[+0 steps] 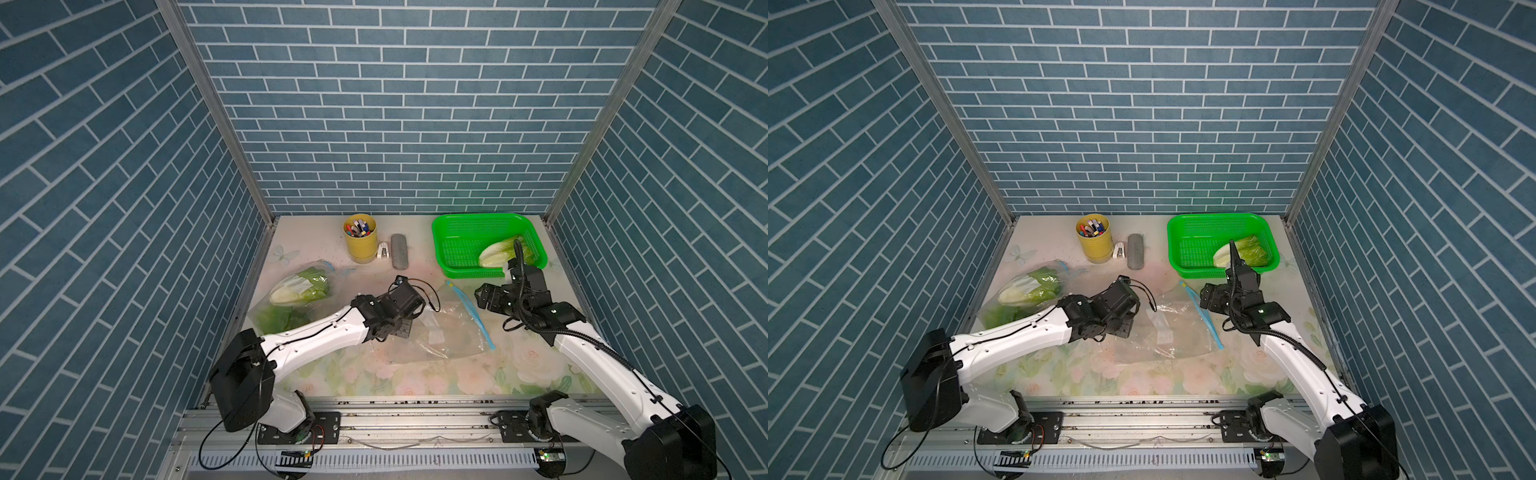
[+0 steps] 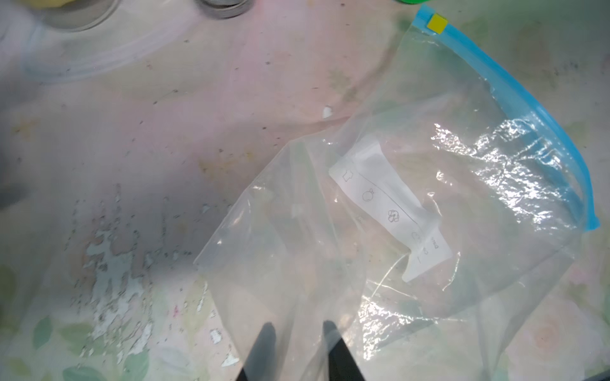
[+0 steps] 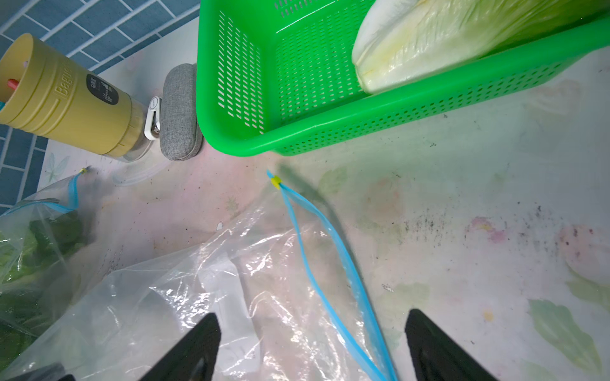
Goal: Put the chinese cabbages into a zipper bag and zip it
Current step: Move the zipper food storage bag to the center of the board, then pick up the zipper food storage bag at the center of the board.
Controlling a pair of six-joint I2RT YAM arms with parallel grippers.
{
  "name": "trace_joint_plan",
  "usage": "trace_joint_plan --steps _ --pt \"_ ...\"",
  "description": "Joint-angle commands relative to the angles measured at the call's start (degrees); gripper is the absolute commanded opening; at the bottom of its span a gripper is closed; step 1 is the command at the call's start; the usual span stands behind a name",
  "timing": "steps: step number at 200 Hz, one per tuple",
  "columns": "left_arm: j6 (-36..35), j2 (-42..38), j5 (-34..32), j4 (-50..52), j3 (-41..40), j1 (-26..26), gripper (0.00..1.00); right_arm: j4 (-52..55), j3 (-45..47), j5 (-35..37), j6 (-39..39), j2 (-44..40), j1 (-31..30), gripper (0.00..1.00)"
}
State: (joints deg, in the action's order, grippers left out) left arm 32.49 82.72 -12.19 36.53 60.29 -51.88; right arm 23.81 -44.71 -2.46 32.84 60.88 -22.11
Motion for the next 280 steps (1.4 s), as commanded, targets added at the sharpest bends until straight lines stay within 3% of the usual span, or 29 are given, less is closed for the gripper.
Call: trace_joint_plan --steps 1,24,54,75,91,124,148,182,280 --pt "-4.39 -1.88 -2.17 4.48 -1.86 3.87 0.3 -2.09 -1.18 -2.25 2.67 1.22 0.17 0.88" --pt "-5.66 -3.18 -1.72 3.77 -2.69 6.49 0.44 -2.15 -1.4 -2.34 3.0 2.2 0.22 0.88" --pt "-3.64 -5.4 -6.35 7.94 -0.81 6.61 0.58 -1.84 -1.32 -2.36 2.77 2.34 0.19 0.88" --pt "0.49 -6.97 -8.48 12.12 1.55 5.92 0.58 -1.38 -1.25 -3.75 2.58 3.13 0.44 0.87" --pt "3.77 -8.83 -9.95 13.47 3.12 2.58 0.58 -0.79 -1.35 -4.76 2.67 3.93 0.66 0.86" --pt "8.14 -10.47 -8.14 8.27 1.75 -3.54 0.58 -1.31 -1.18 -5.33 1.64 6.17 1.31 0.84" --pt "10.74 -8.95 -2.92 1.73 -2.55 -4.18 0.58 -2.24 -1.52 -7.69 1.61 9.15 1.71 0.81" --pt "11.46 -5.82 -0.61 -6.19 -7.63 -4.51 0.58 -4.83 -1.08 -9.6 1.34 13.01 1.72 0.77" --pt "6.62 3.0 -3.29 -7.69 -9.58 -1.76 0.56 -10.01 -2.35 -16.25 0.8 24.19 1.63 0.66"
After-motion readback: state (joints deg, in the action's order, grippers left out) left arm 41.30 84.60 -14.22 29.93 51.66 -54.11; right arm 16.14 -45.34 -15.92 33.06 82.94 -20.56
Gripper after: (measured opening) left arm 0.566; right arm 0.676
